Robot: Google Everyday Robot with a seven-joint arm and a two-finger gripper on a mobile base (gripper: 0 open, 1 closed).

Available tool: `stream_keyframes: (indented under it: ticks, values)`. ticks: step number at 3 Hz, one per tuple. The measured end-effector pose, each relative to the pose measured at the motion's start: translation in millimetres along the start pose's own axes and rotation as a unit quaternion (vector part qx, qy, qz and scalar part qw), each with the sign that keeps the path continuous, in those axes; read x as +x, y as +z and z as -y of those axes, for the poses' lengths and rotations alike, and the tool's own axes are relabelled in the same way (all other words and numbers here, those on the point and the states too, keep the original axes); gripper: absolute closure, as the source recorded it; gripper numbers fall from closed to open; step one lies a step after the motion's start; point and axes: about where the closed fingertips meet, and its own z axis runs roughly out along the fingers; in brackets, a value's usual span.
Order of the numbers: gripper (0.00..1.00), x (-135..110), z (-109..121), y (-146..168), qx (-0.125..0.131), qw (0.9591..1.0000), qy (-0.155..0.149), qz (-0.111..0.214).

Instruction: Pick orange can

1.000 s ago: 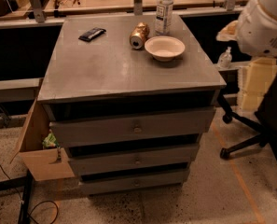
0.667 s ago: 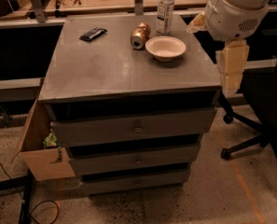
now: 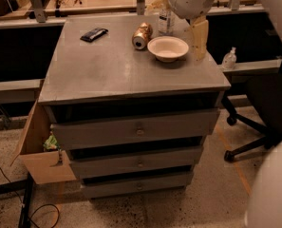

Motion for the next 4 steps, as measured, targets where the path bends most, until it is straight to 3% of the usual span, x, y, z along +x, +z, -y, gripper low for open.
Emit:
stream_keyframes:
  ticks: [1, 2, 3, 4]
  values:
    - [0.0, 7.0, 19.7, -12.8, 0.041, 0.9985, -0.036, -0.008]
    - [0.0, 14.8, 15.9, -4.0, 0.056, 0.9968, -0.05, -0.029]
    - [0.0, 33.4, 10.9, 2.0, 0.097, 0.9877, -0.102, -0.068]
    - [0.0, 54.2, 33.3, 7.6, 0.175, 0.9702, -0.149, -0.078]
